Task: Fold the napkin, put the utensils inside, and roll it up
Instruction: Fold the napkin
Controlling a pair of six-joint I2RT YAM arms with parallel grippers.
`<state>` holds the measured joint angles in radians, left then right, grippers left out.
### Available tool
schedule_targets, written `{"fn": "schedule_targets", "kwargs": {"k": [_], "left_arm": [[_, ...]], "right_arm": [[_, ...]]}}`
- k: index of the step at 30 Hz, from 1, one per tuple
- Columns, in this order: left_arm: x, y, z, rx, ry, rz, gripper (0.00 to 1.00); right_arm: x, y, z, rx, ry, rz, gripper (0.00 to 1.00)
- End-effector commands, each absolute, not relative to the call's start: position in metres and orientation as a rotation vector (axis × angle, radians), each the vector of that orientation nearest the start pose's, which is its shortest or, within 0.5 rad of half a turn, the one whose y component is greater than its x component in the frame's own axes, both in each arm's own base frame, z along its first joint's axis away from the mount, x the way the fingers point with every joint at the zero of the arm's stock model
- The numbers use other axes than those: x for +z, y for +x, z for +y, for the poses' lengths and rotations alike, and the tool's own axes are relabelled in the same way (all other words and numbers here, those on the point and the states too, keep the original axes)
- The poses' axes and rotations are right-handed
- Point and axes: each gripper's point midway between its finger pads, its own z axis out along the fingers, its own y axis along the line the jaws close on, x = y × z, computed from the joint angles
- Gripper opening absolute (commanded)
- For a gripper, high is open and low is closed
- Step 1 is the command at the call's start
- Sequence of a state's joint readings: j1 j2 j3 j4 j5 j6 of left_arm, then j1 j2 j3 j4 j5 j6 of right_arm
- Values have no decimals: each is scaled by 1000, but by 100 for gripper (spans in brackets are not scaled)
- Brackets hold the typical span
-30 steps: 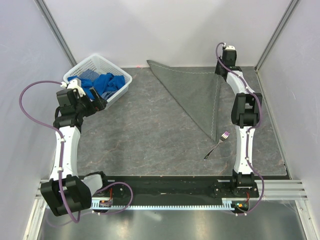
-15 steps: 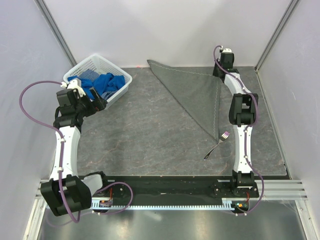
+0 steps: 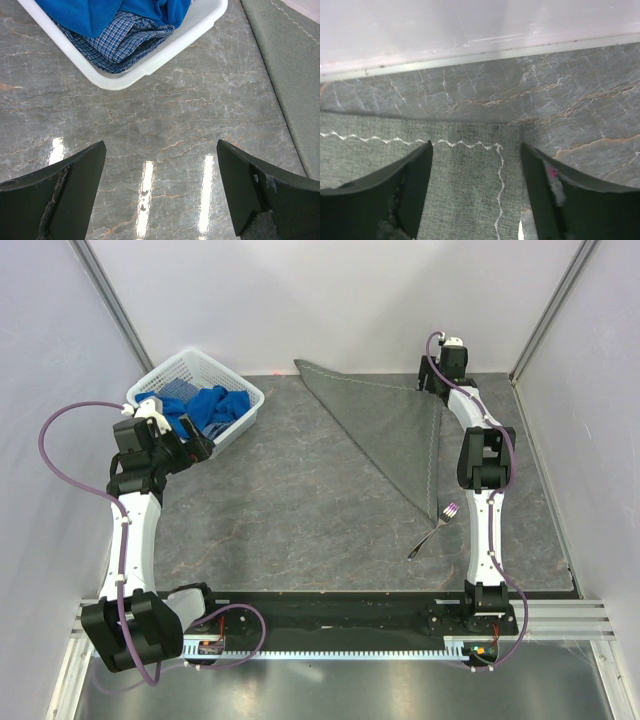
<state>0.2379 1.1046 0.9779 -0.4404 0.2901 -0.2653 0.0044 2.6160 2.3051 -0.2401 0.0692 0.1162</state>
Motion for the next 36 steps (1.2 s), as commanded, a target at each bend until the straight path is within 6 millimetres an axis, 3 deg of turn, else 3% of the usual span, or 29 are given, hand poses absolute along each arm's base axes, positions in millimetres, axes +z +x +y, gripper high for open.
{"fn": "schedule_targets", "kwargs": {"k": [1, 4, 7, 8, 10, 14, 17, 20, 26, 36], "left_arm": [[216, 339, 17, -331, -300, 2098, 99], [217, 340, 14, -344, -288, 2096, 99], [215, 340, 13, -354, -286, 2101, 99], [214, 339, 13, -359, -287, 2104, 99], [214, 340, 11, -370, -281, 2103, 99], [216, 340, 9, -385, -272, 2099, 99], [217, 339, 7, -392, -267, 2096, 99], [218, 339, 7, -391, -267, 2092, 99], [221, 339, 6, -395, -264, 2082, 99], [223, 339, 2, -427, -259, 2079, 99]], "right_arm": [[122, 693, -5, 3, 153, 2013, 82], [141, 678, 2, 46, 145, 2004, 84], [150, 660, 31, 77, 91, 2016, 86], [159, 654, 53, 96, 53, 2008, 87], [146, 643, 76, 118, 8, 2045, 88], [131, 626, 154, 256, -111, 2079, 89], [111, 623, 194, 338, -158, 2111, 89], [92, 617, 220, 421, -183, 2149, 89], [59, 595, 243, 493, -194, 2232, 88], [14, 534, 269, 622, -256, 2378, 86]]}}
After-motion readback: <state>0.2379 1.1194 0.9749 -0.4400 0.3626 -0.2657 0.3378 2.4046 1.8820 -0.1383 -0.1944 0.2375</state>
